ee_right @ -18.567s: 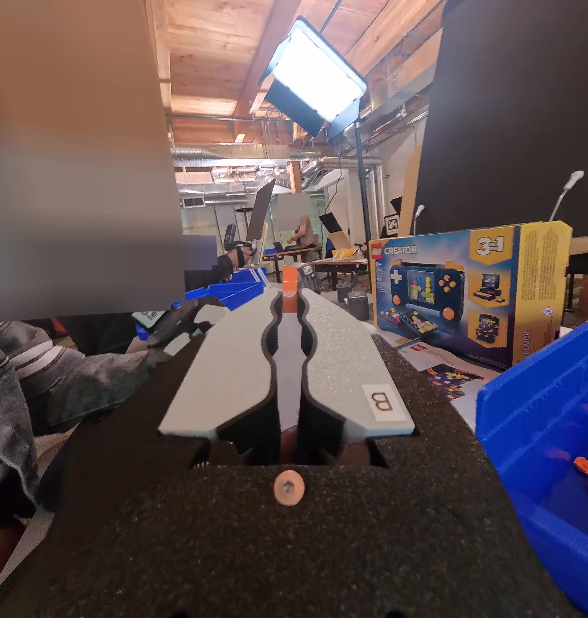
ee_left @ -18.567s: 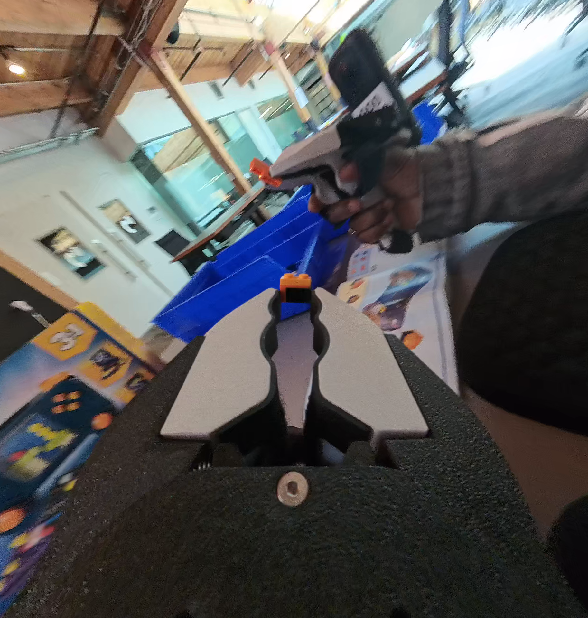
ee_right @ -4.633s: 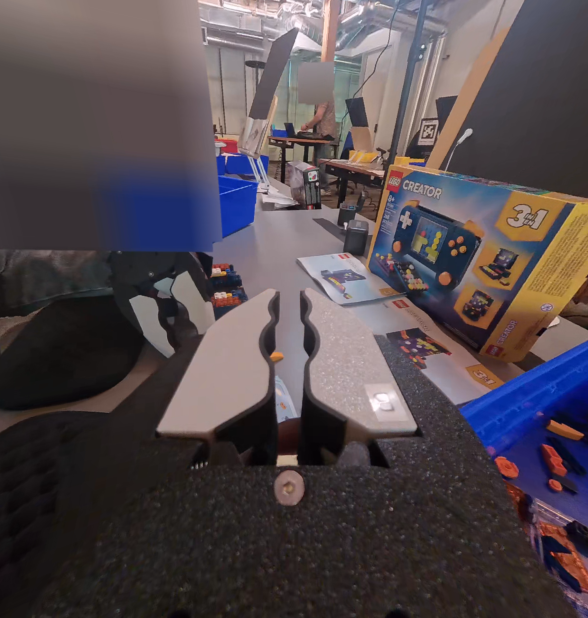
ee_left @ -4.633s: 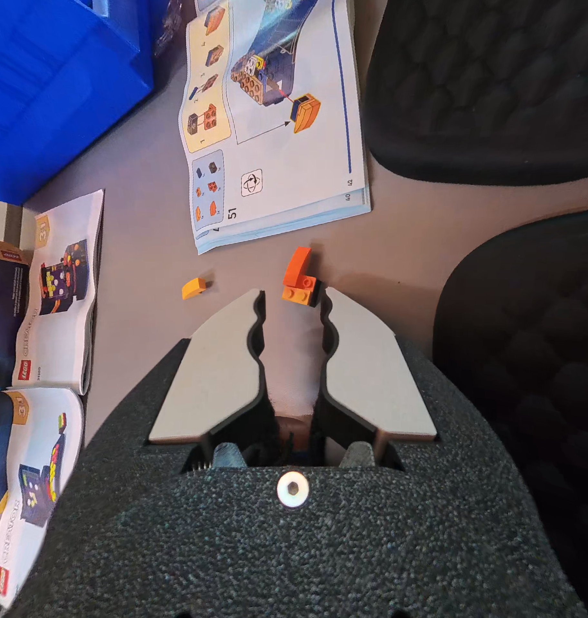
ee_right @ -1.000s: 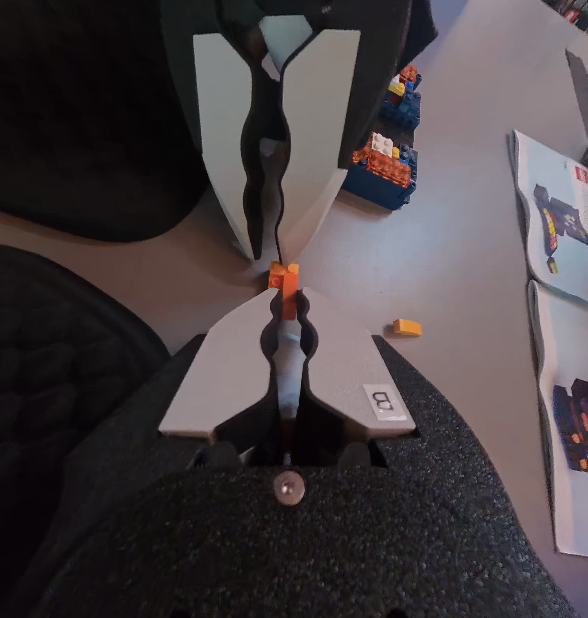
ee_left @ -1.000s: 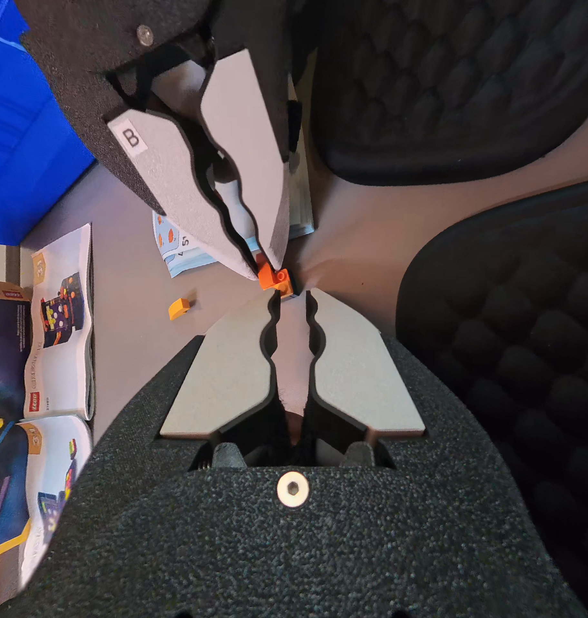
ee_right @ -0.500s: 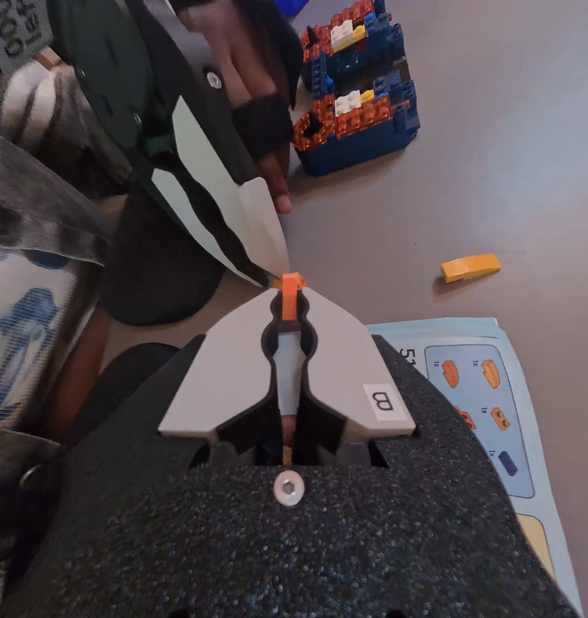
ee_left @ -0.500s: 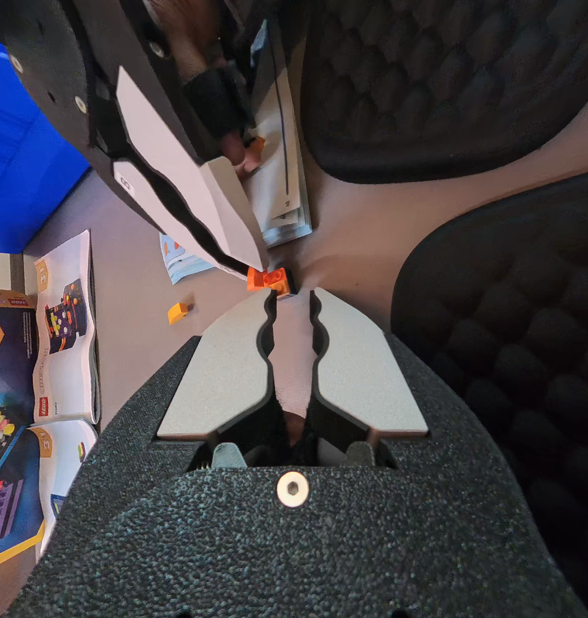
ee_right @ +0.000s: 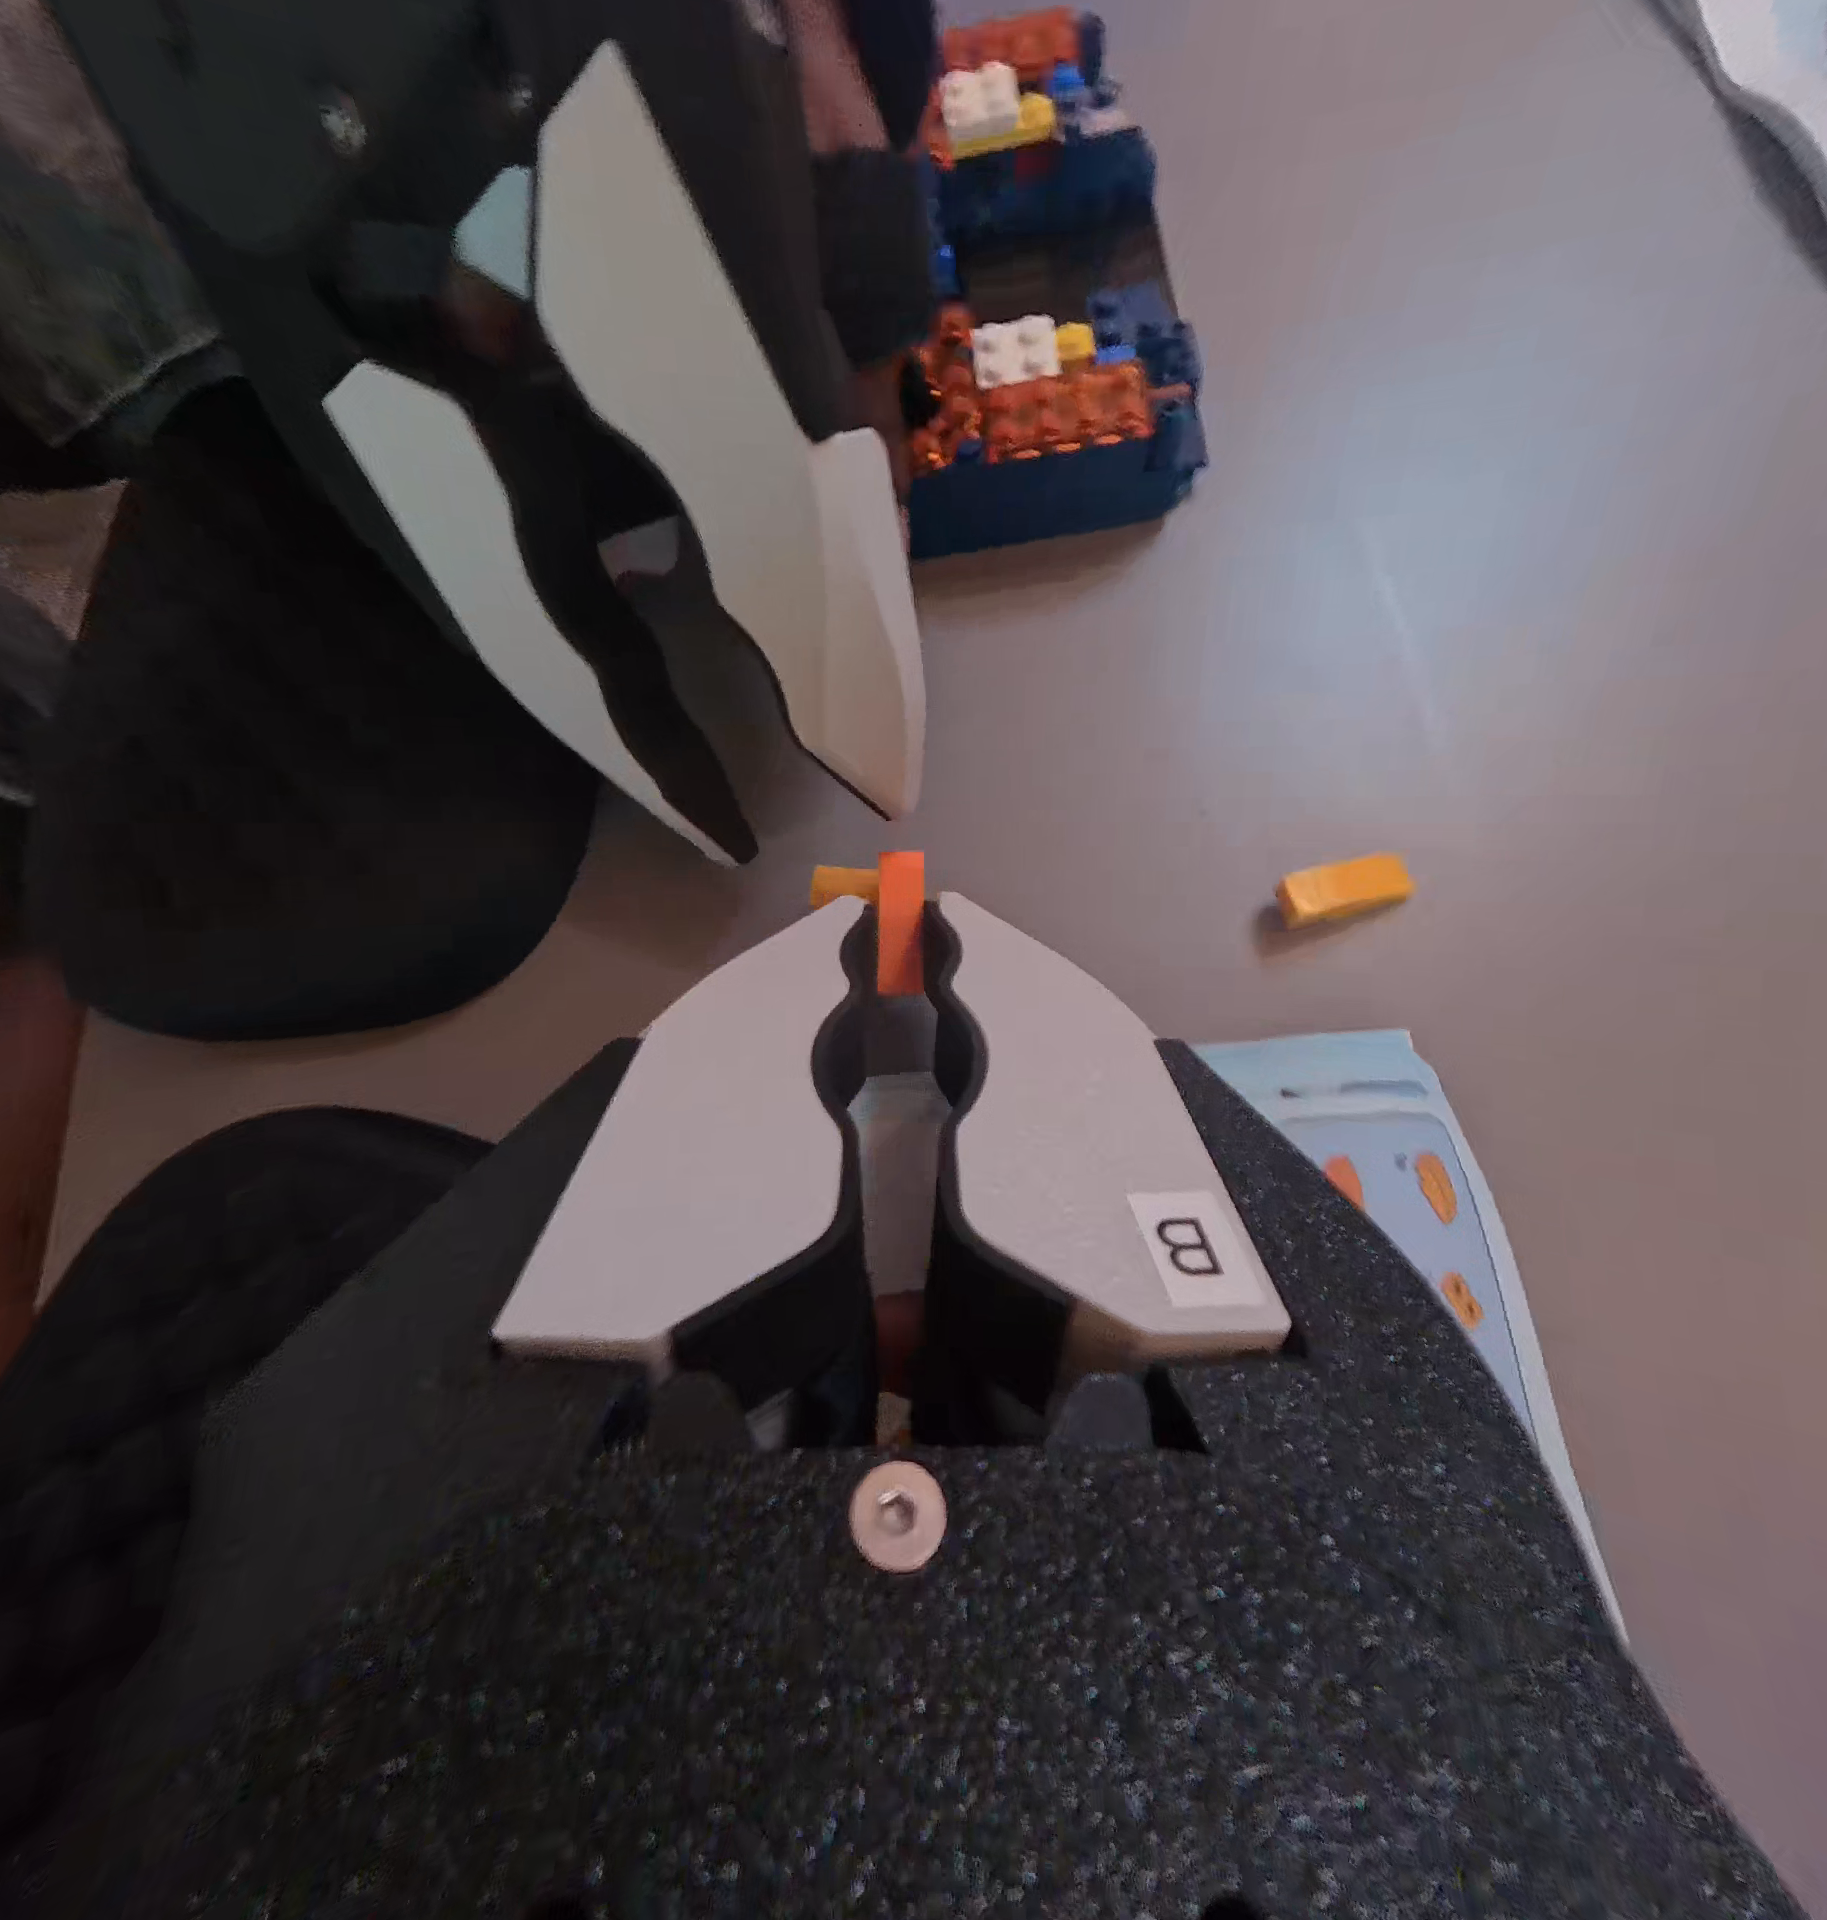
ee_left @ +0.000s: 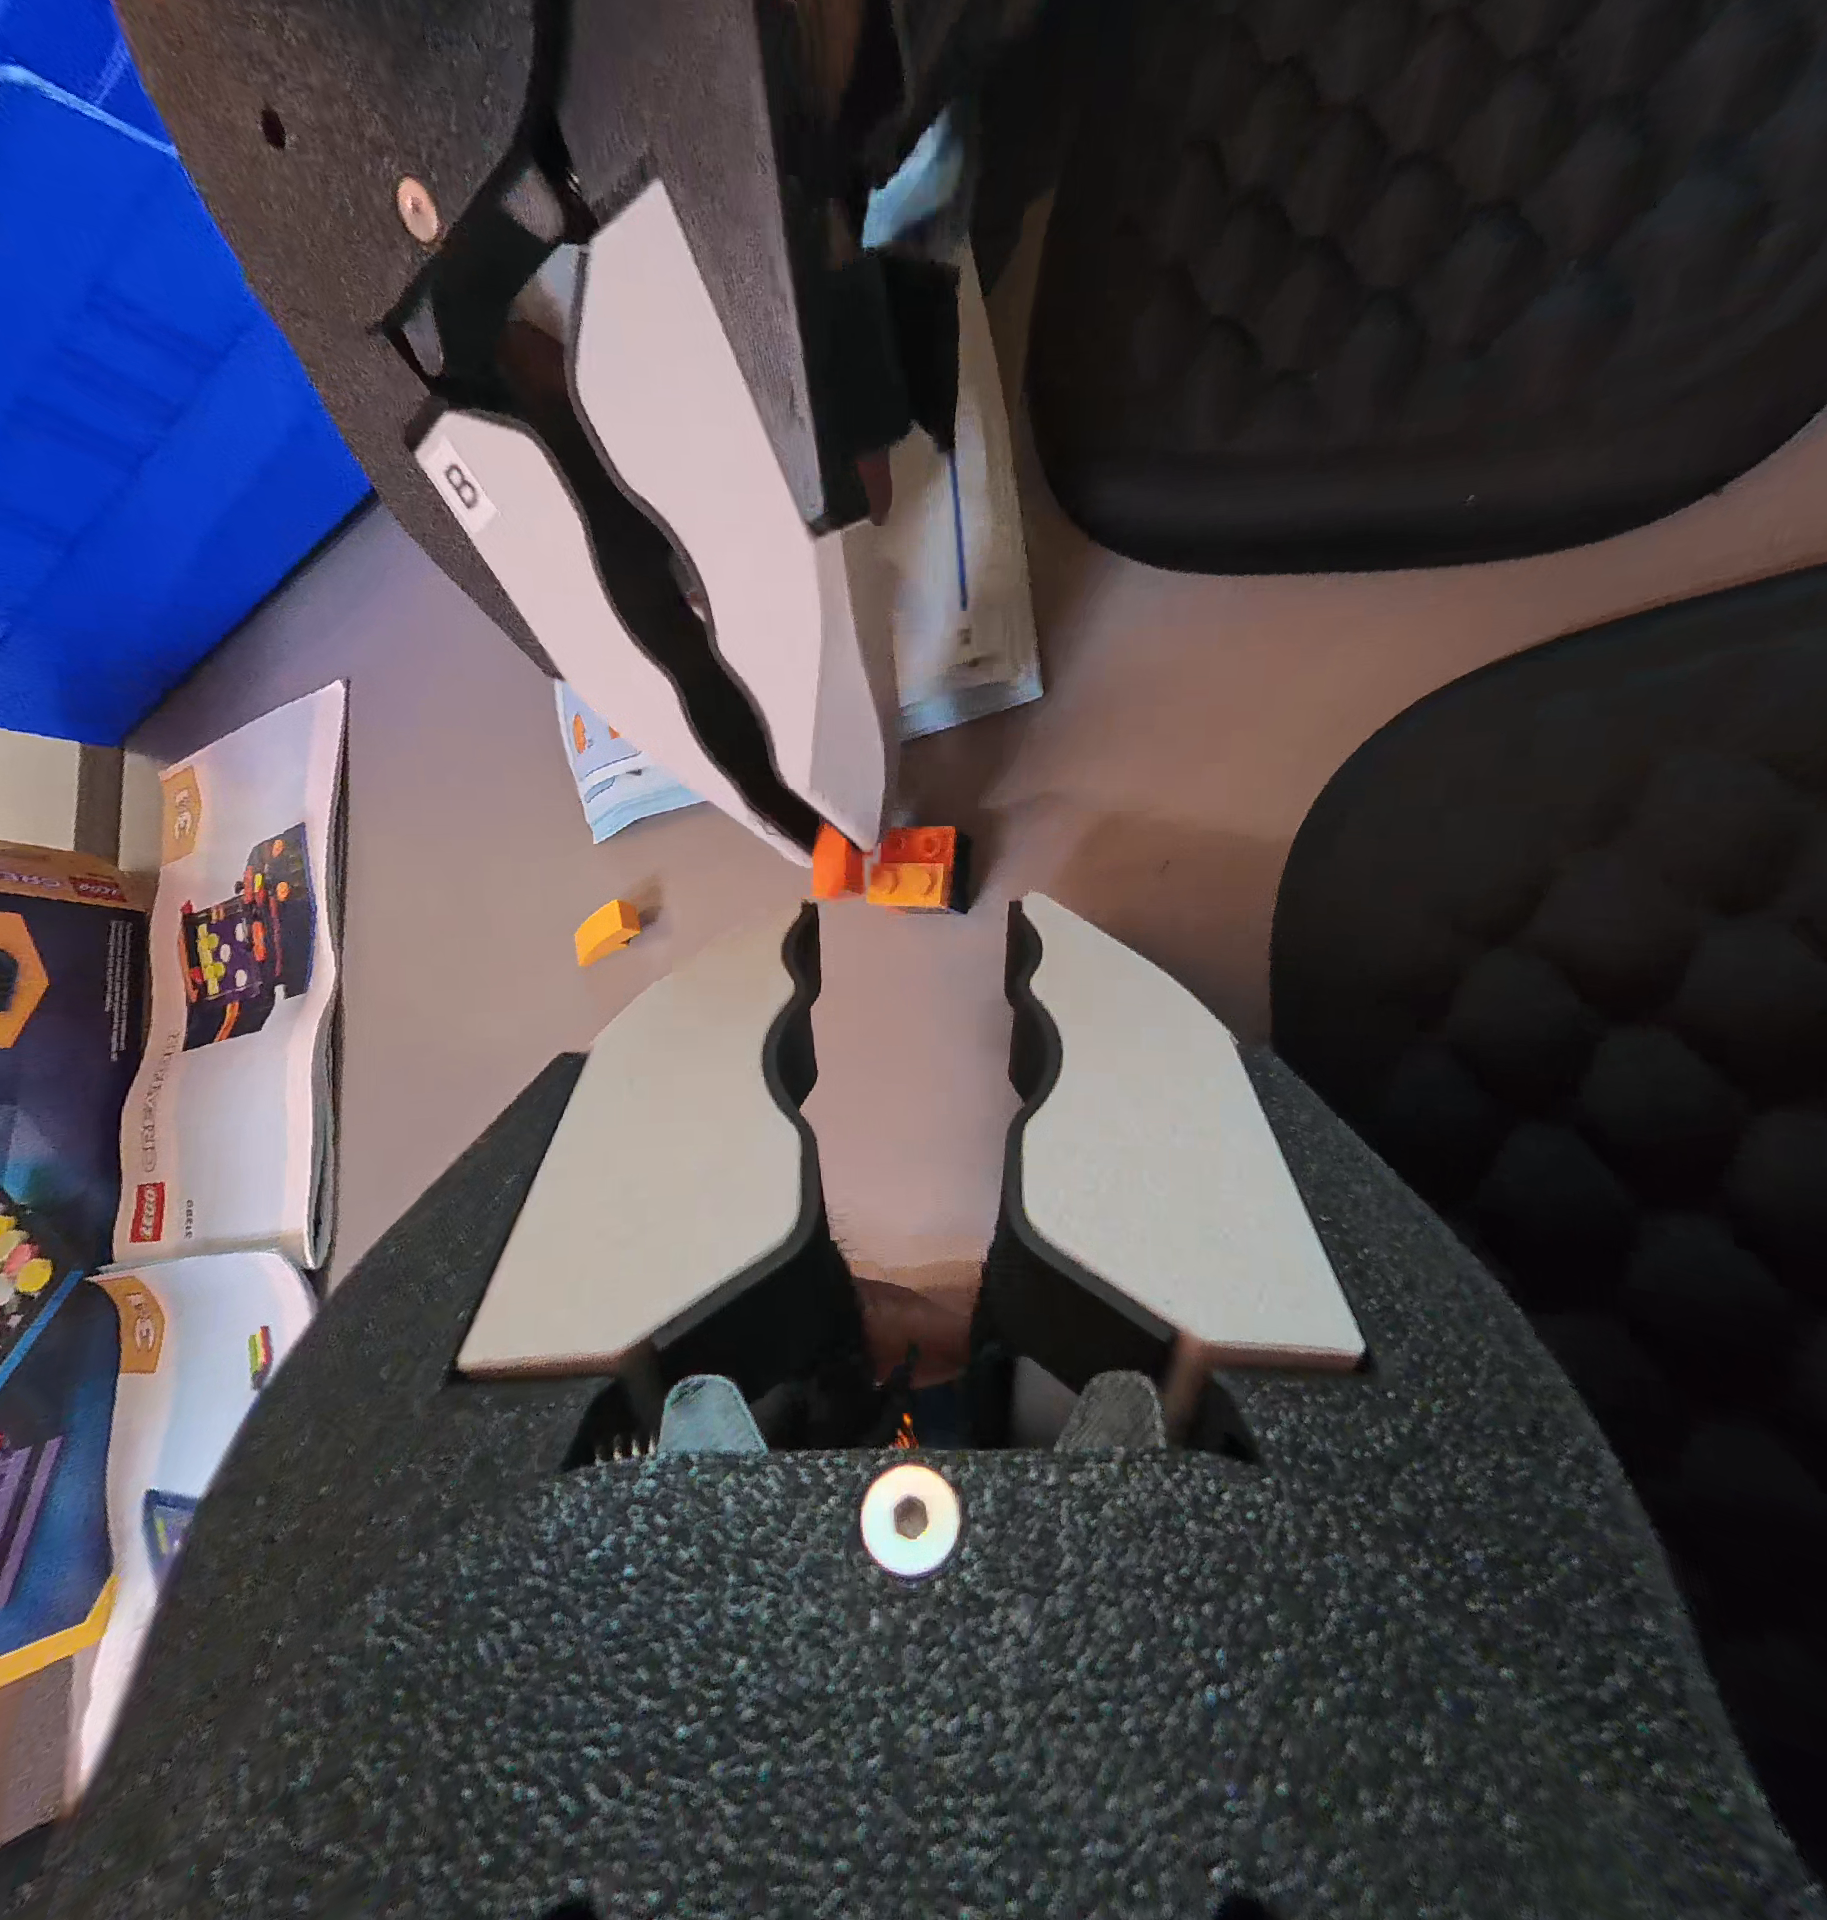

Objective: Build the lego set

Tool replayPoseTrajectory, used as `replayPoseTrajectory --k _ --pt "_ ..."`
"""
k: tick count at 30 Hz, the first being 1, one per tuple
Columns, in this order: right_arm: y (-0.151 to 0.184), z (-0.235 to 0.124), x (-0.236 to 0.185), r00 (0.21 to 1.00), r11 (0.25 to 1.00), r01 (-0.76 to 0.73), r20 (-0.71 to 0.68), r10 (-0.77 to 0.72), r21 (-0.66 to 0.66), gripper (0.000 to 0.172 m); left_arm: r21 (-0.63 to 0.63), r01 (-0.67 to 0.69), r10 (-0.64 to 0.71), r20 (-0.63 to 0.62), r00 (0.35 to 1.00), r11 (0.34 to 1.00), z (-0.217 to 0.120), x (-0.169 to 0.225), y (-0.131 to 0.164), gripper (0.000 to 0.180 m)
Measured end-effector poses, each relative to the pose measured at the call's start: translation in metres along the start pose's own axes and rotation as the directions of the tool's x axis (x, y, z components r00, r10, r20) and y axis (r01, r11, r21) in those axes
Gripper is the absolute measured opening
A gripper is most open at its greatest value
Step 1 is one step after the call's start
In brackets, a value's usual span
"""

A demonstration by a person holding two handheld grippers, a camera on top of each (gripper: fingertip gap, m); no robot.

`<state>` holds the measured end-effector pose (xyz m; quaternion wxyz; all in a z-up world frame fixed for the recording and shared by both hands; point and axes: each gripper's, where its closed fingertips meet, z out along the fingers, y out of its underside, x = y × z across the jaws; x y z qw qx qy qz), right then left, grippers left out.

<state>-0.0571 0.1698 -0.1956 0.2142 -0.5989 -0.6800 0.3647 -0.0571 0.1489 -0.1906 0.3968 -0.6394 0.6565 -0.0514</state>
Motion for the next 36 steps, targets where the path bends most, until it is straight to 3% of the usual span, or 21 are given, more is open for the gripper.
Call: replayPoseTrajectory --k 3,9,25,36 --pt "-0.007 -0.007 -0.002 0.995 0.997 -0.073 -0.072 0.074 0.013 0.008 0.001 -0.008 0.008 0.008 1.0 1.0 0.003 -0.002 0.003 0.036" --pt "-0.002 -0.003 -0.001 0.975 0.999 -0.05 -0.215 0.047 -0.009 0.008 0.104 0.001 -0.001 -0.001 1.0 0.995 -0.005 -0.004 -0.007 0.035" --pt "0.002 0.003 -0.004 0.978 0.999 0.002 -0.207 -0.011 -0.042 0.008 0.136 -0.05 0.052 -0.015 0.999 0.989 0.003 0.0 -0.008 0.034" --pt "0.002 0.004 -0.006 0.981 0.999 0.003 -0.195 -0.013 -0.053 0.008 0.071 -0.057 0.059 -0.022 0.998 0.996 0.012 0.0 0.001 0.029"
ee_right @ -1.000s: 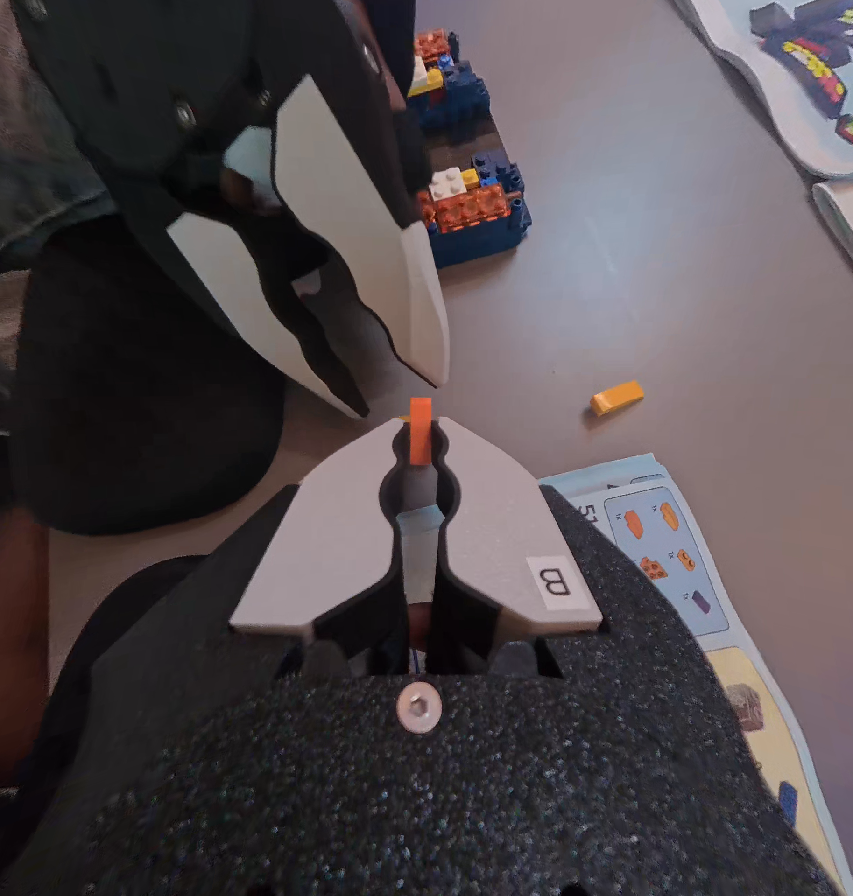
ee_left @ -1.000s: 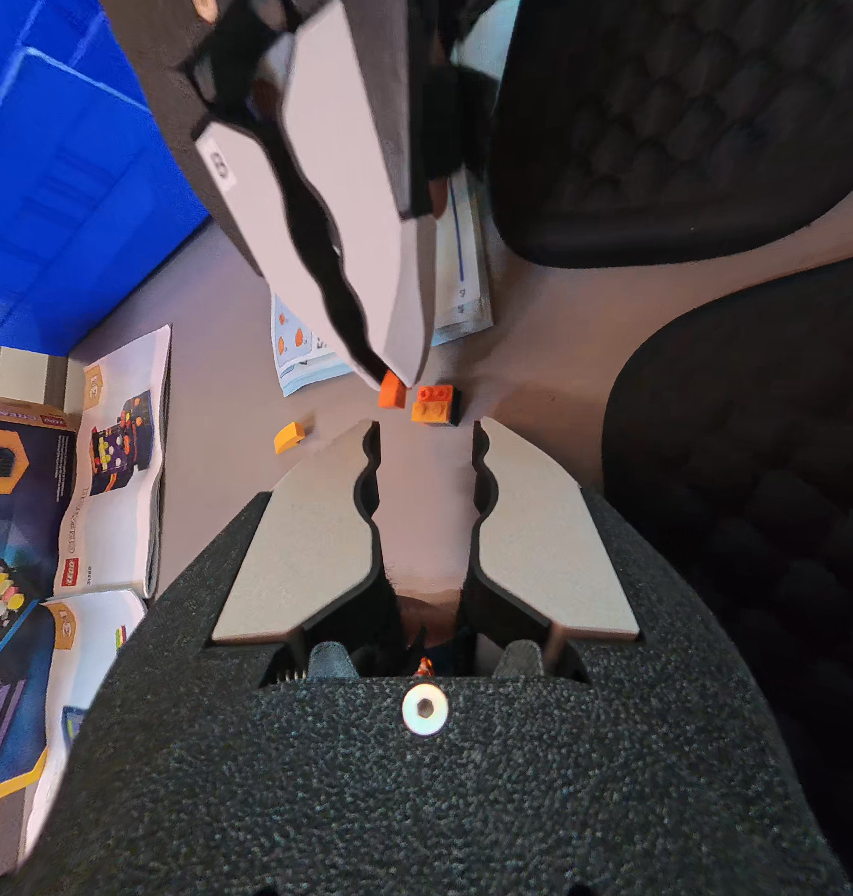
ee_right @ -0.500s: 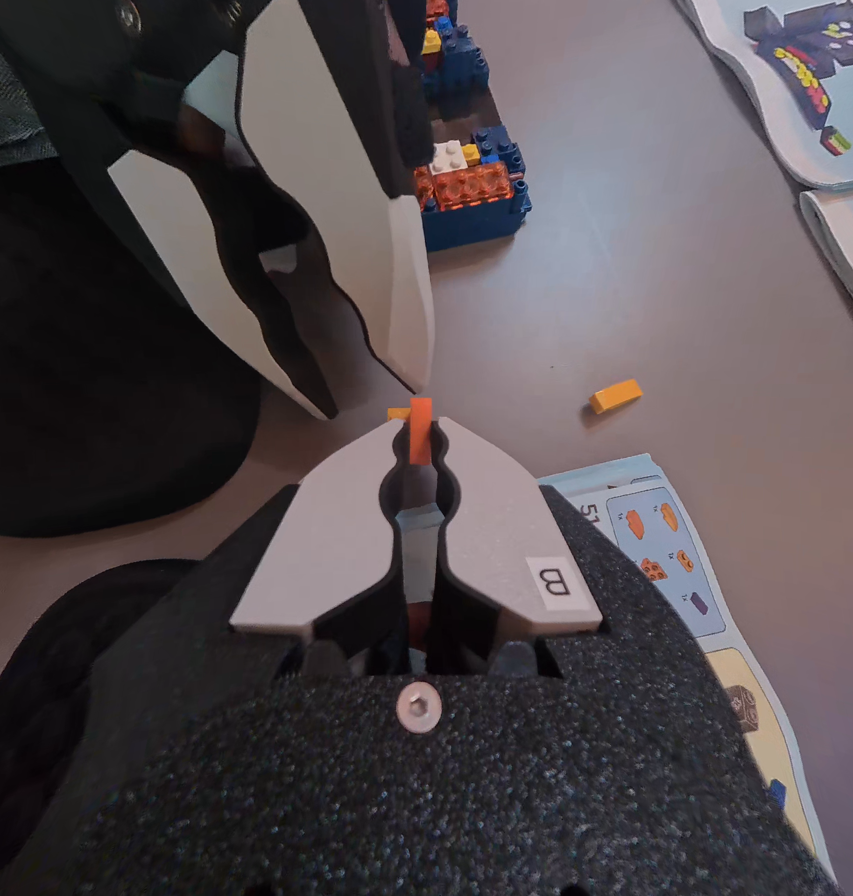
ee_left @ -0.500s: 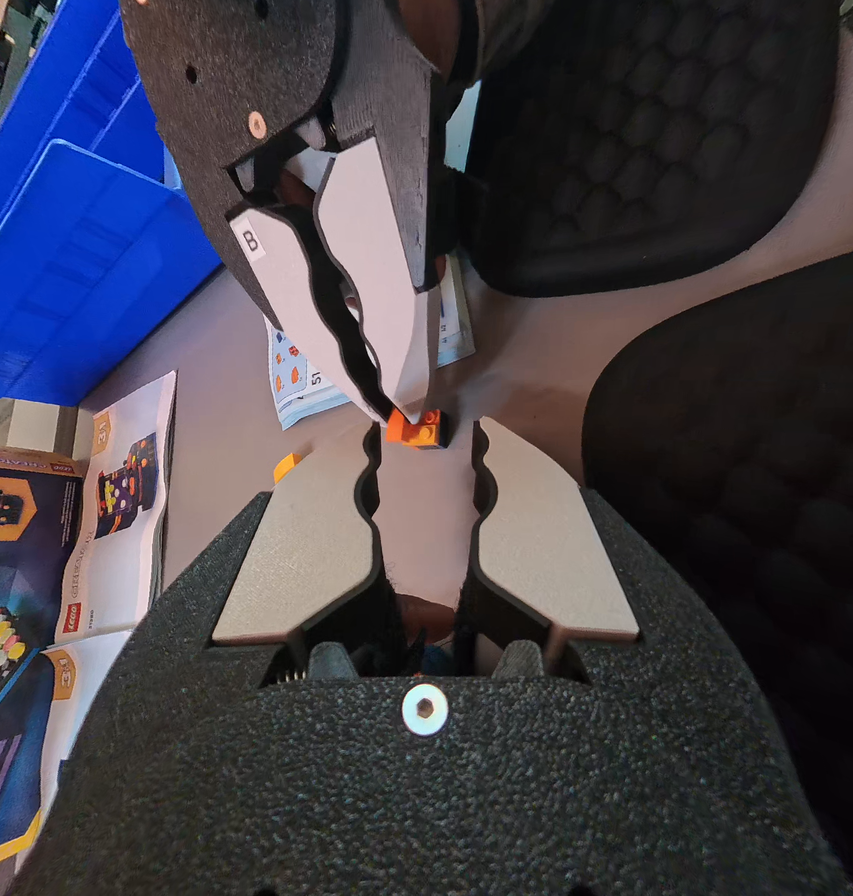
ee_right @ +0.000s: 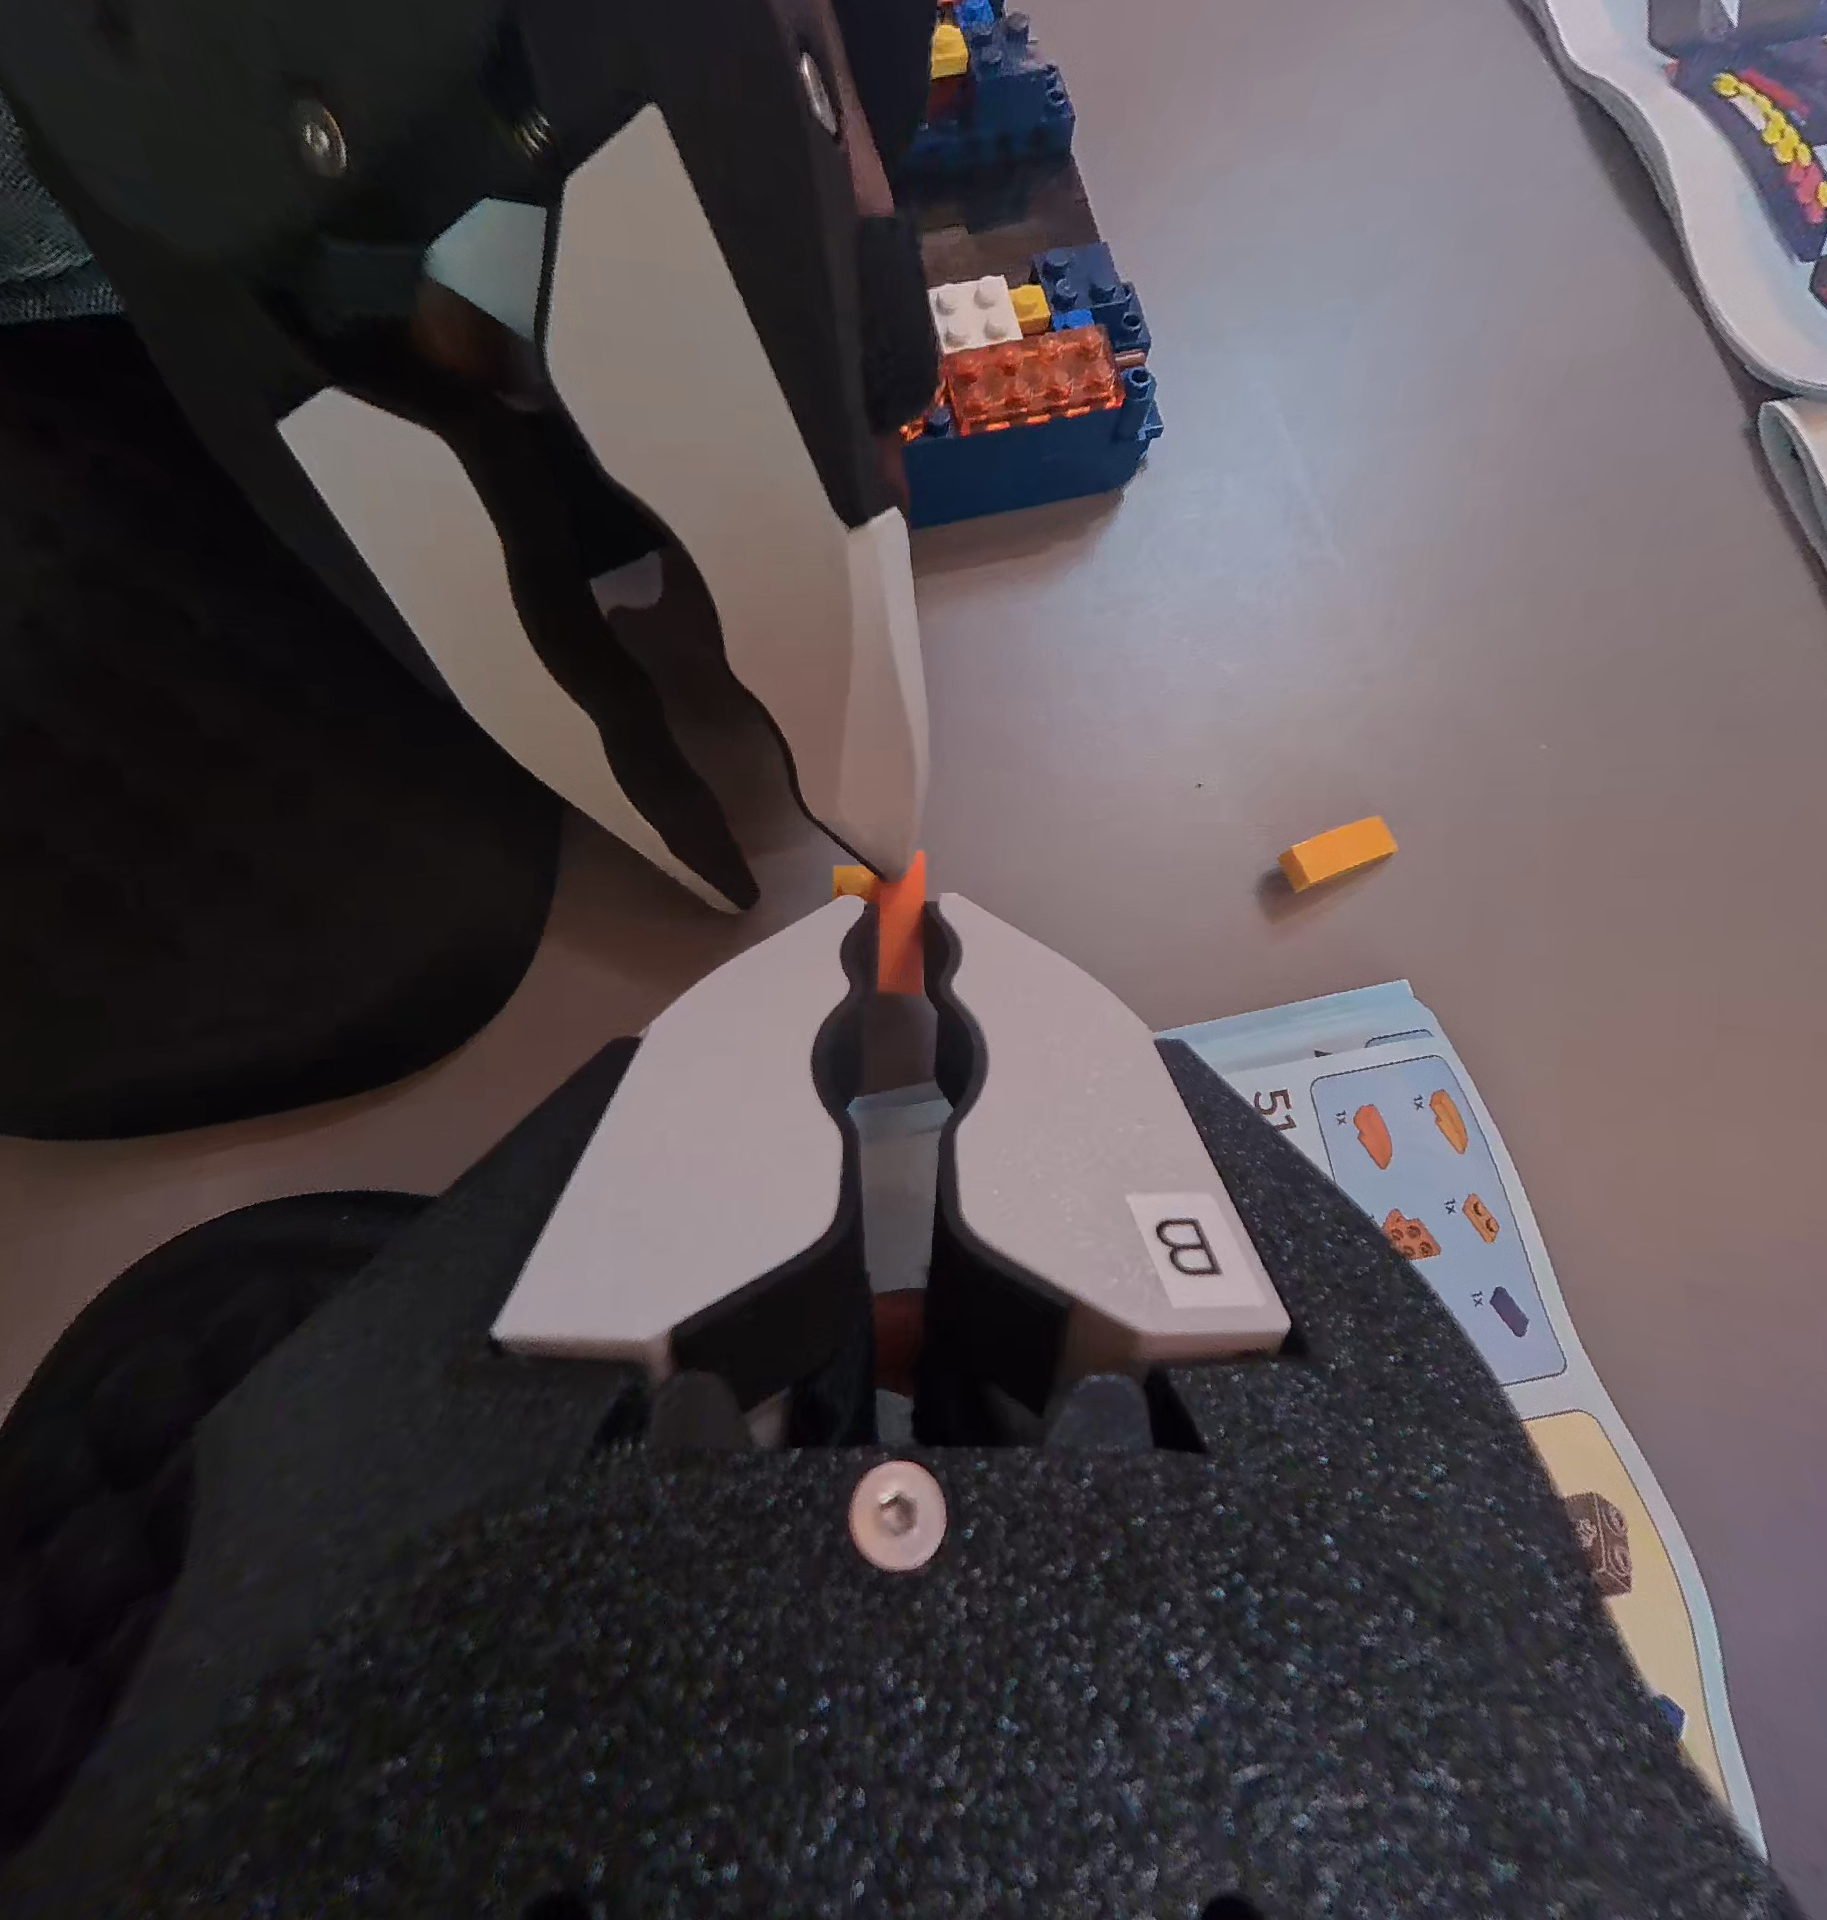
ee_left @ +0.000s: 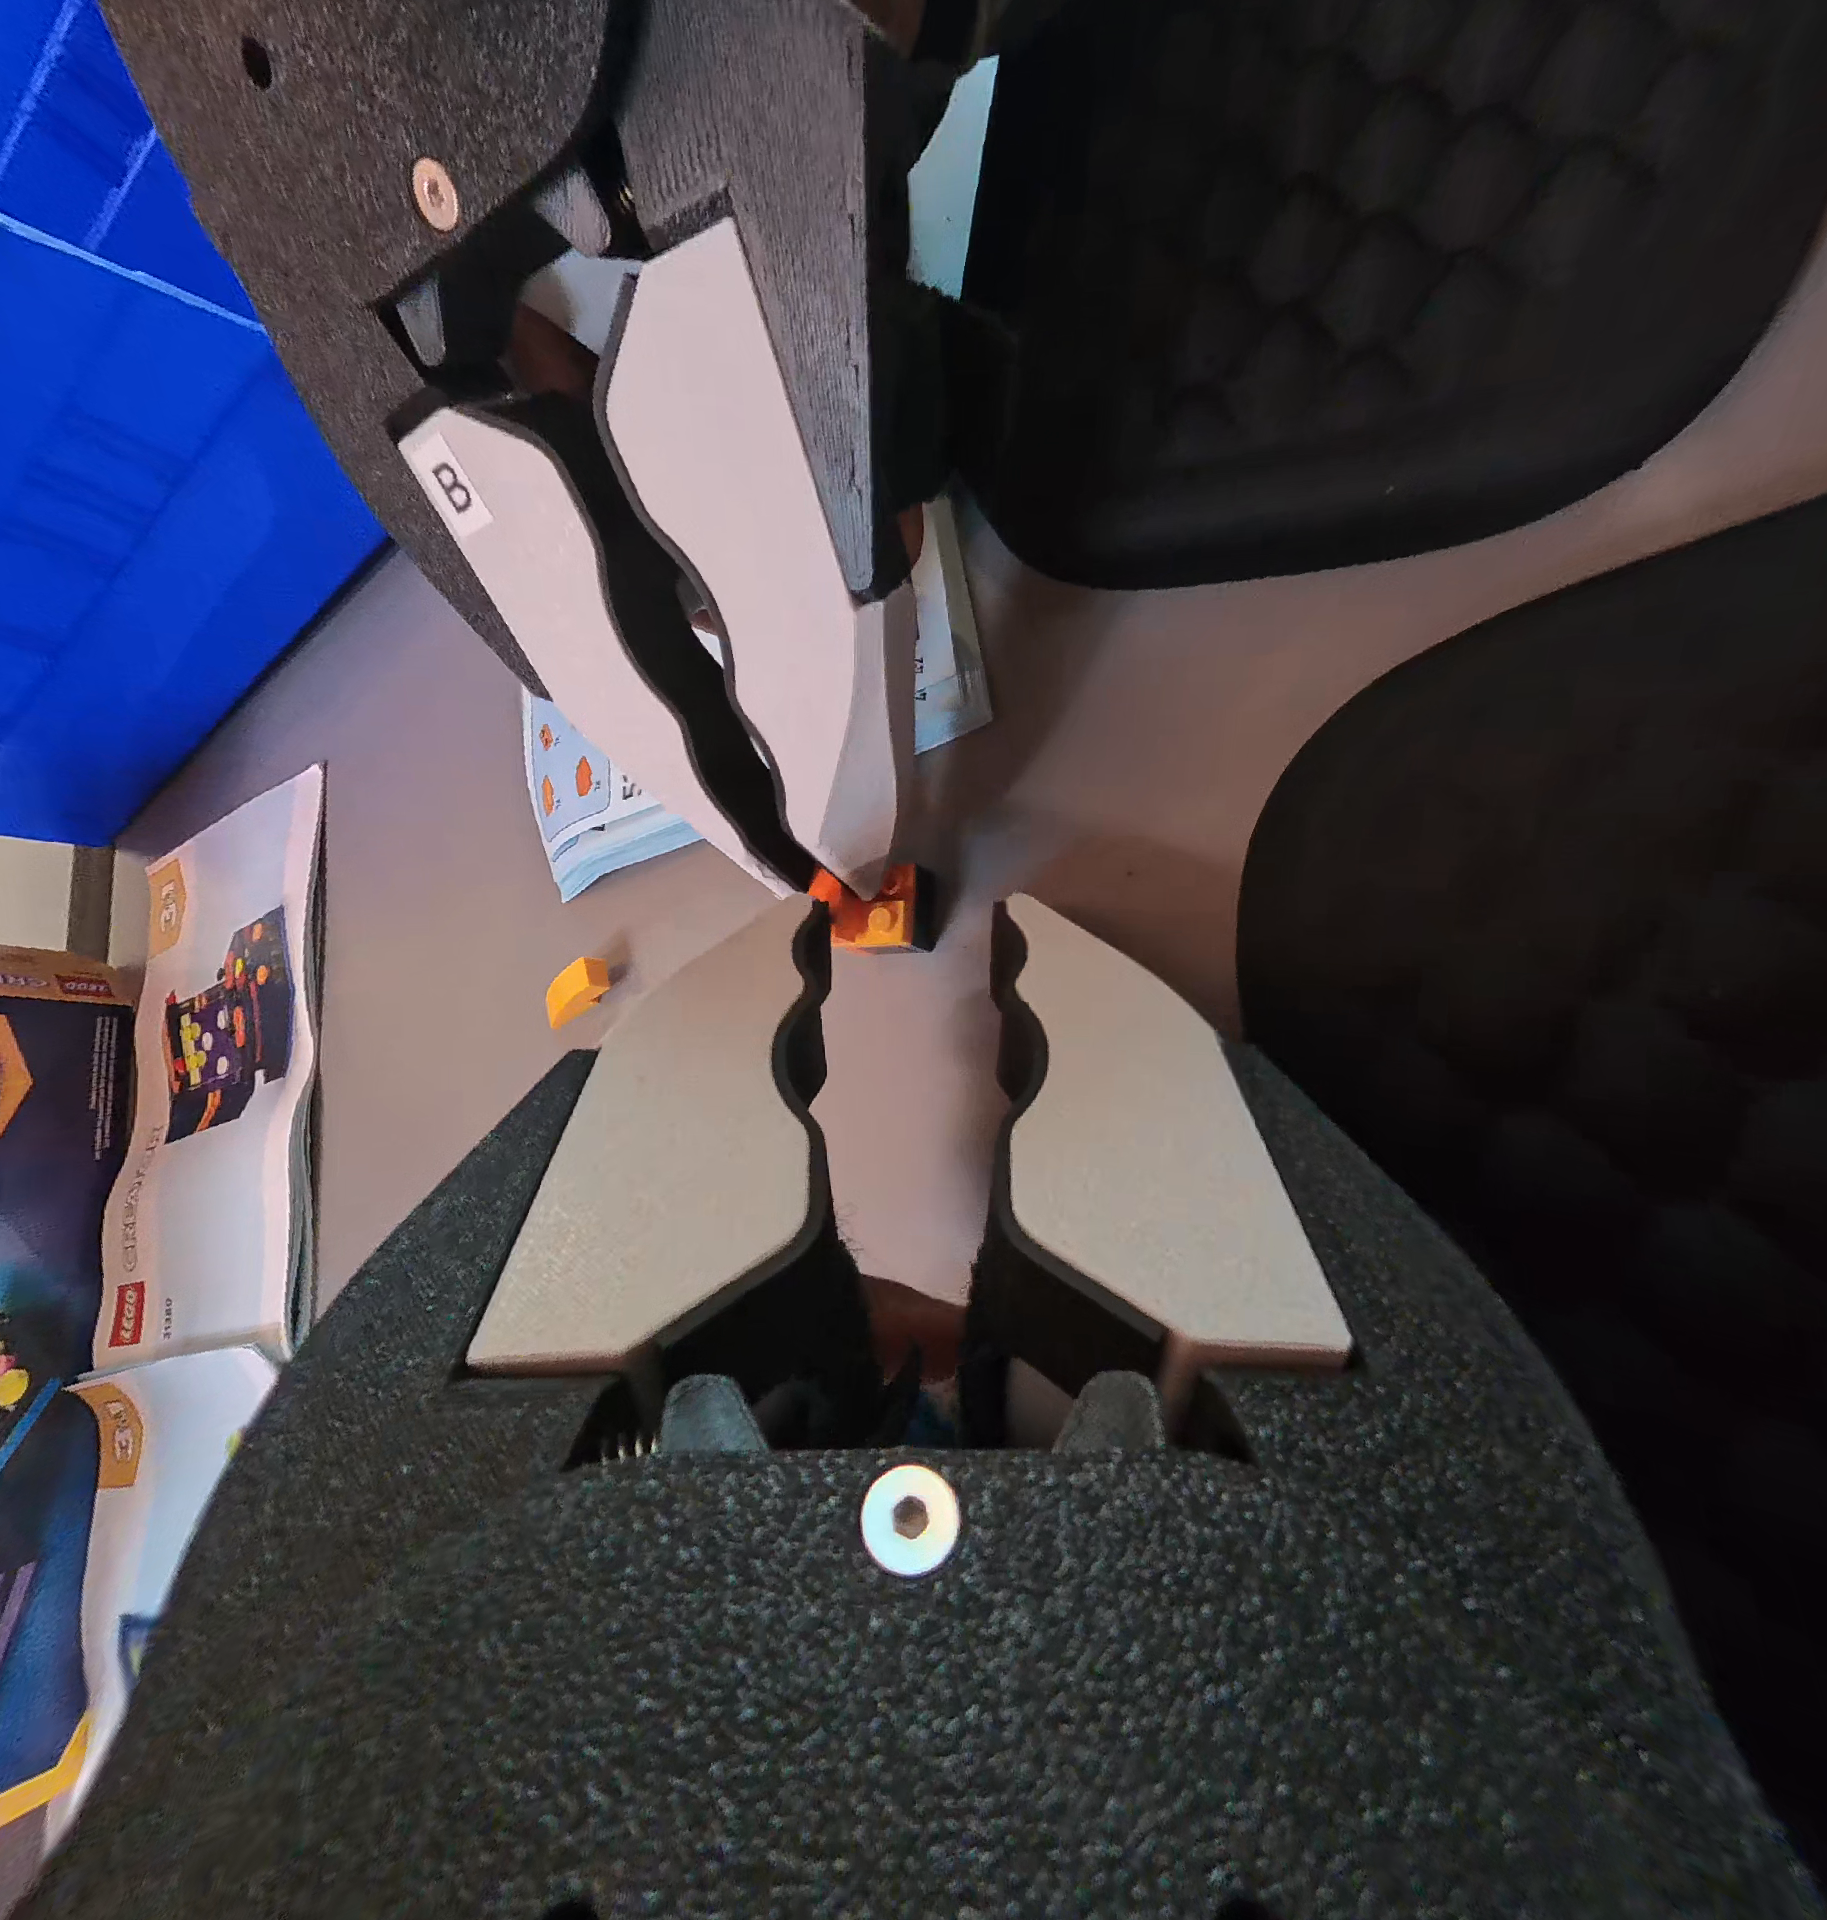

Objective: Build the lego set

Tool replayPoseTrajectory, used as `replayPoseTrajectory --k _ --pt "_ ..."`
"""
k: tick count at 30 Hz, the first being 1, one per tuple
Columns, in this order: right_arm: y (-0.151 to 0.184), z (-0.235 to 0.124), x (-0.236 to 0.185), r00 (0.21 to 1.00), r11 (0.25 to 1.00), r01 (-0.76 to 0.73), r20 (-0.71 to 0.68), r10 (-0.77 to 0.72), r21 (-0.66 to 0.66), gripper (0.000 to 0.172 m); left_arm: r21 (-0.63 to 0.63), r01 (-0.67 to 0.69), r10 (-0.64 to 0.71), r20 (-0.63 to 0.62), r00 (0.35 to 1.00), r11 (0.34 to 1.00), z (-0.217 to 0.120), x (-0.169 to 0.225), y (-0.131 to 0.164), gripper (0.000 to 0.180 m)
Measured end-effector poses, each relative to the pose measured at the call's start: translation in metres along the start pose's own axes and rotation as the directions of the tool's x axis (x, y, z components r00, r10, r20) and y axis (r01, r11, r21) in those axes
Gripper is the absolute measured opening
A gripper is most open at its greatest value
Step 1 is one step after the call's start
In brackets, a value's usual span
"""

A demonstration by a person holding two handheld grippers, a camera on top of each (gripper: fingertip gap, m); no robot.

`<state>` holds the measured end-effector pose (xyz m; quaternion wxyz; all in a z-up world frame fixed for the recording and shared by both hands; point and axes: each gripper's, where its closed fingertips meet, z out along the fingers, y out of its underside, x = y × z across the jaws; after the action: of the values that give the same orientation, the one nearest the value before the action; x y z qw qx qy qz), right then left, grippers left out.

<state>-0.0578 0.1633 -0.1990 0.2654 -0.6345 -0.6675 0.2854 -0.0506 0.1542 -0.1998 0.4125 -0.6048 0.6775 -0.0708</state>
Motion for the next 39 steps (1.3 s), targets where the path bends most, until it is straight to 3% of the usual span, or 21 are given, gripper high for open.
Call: replayPoseTrajectory --k 18,23,31,39 --pt "0.002 0.001 0.0 1.0 0.992 0.002 0.012 -0.001 -0.125 0.008 -0.032 -0.033 0.037 0.129 0.991 0.999 0.006 -0.013 0.004 0.015" --pt "0.0 0.001 0.0 0.999 0.998 0.006 0.039 -0.003 -0.056 0.008 -0.054 -0.098 0.105 0.146 0.984 0.994 0.007 -0.014 0.003 0.016" --pt "-0.011 -0.018 0.007 0.984 0.986 -0.12 0.146 0.102 0.116 0.01 -0.081 -0.145 0.156 0.155 0.976 0.986 0.008 -0.013 0.002 0.016" --pt "-0.005 -0.004 0.0 0.996 0.998 0.039 0.08 -0.043 0.052 0.004 -0.076 -0.141 0.152 0.161 0.975 0.987 0.008 -0.013 0.0 0.016"
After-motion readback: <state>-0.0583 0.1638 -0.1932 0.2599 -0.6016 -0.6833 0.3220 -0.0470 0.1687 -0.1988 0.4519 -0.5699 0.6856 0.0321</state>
